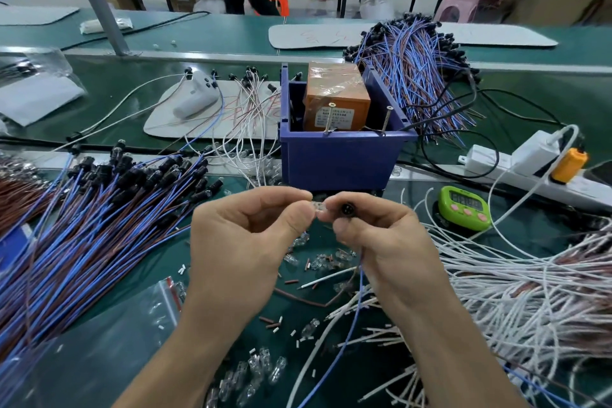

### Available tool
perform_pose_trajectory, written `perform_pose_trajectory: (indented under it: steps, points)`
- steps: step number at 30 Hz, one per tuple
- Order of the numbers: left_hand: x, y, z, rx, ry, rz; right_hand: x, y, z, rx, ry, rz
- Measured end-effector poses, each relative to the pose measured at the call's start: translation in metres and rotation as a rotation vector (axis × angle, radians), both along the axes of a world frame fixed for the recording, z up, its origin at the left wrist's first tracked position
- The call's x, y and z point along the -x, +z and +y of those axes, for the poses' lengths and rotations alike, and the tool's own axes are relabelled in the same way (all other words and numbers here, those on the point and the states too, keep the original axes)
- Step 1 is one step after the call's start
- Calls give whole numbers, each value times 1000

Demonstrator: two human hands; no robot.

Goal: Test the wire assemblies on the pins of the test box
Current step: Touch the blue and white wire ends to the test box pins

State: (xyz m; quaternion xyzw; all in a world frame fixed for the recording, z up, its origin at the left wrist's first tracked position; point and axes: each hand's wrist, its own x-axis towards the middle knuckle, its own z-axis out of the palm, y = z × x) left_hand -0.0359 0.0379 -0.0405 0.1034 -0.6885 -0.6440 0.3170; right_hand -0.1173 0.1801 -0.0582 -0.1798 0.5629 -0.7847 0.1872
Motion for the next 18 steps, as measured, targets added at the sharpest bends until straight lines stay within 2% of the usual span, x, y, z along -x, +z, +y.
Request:
perform_pose_trajectory:
  steps: [5,10,18]
  points:
    - [-3,2,8,124,-39,83,-3,1,-1,80,138,-24]
    - [-5,3,6,226,-3,102,-3,-1,-2,42,96,-9]
    - [-6,1,6,387,70,18,-6,-2,-4,-104,-22,107]
